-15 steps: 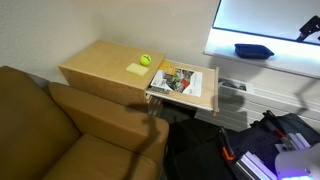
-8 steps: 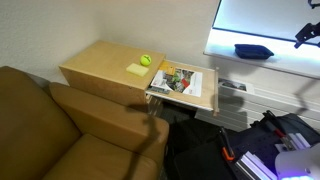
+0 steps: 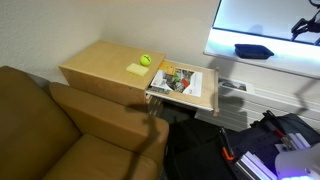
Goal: Put the black object on the open drawer.
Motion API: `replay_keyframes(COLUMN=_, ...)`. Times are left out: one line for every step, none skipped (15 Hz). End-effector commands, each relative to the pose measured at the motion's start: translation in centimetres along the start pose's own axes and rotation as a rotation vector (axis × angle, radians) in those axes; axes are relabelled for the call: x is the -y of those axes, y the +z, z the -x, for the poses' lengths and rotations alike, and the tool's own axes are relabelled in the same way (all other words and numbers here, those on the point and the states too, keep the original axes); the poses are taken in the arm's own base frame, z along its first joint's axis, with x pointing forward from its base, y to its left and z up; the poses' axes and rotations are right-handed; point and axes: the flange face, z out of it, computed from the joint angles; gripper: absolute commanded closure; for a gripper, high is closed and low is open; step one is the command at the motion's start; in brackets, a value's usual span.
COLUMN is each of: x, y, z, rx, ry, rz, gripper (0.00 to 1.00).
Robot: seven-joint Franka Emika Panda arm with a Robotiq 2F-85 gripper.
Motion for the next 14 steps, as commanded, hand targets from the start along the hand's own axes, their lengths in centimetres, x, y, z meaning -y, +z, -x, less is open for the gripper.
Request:
replay_keyframes(x=0.1, y=0.1, z=-0.9, rx=0.019, ry=0.032, rz=0.008, gripper=0.00)
replay_keyframes(x=0.1, y=0.1, z=-1.5, rx=0.026, ry=0.048, rz=0.012, gripper=0.00)
replay_keyframes(x=0.2, y=0.1, z=-1.8, rx=0.031, ry=0.056, rz=0.015, gripper=0.00)
replay_keyframes(x=0.2, y=1.0, z=-1.5, rx=0.056, ry=0.021, rz=0.037, gripper=0.00)
replay_keyframes(x=0.5, y=2.3, z=-1.6, rx=0.082, ry=0.065, rz=0.055, gripper=0.00)
replay_keyframes(x=0.9, y=3.5, z=-1.9, rx=0.126, ry=0.169, rz=0.054, gripper=0.00)
replay_keyframes(x=1.2, y=4.7, z=-2.0, rx=0.150, ry=0.219, rz=0.041, gripper=0.00)
replay_keyframes(x=1.5, y=5.6, z=-2.2, rx=0.172, ry=0.277, rz=0.040, gripper=0.00)
replay_keyframes(x=2.0, y=6.7, z=-2.7, rx=0.163, ry=0.342, rz=0.038, gripper=0.00)
replay_keyframes(x=2.3, y=7.5, z=-3.1, rx=0.161, ry=0.402, rz=0.034, gripper=0.00)
replay_keyframes(x=2.7, y=8.3, z=-3.7, rx=0.164, ry=0.461, rz=0.035, gripper=0.00)
replay_keyframes(x=3.2, y=9.2, z=-4.2, rx=0.161, ry=0.520, rz=0.035, gripper=0.00)
replay_keyframes(x=3.8, y=10.3, z=-4.6, rx=0.148, ry=0.581, rz=0.038, gripper=0.00)
replay_keyframes(x=4.3, y=11.0, z=-5.1, rx=0.140, ry=0.639, rz=0.046, gripper=0.00)
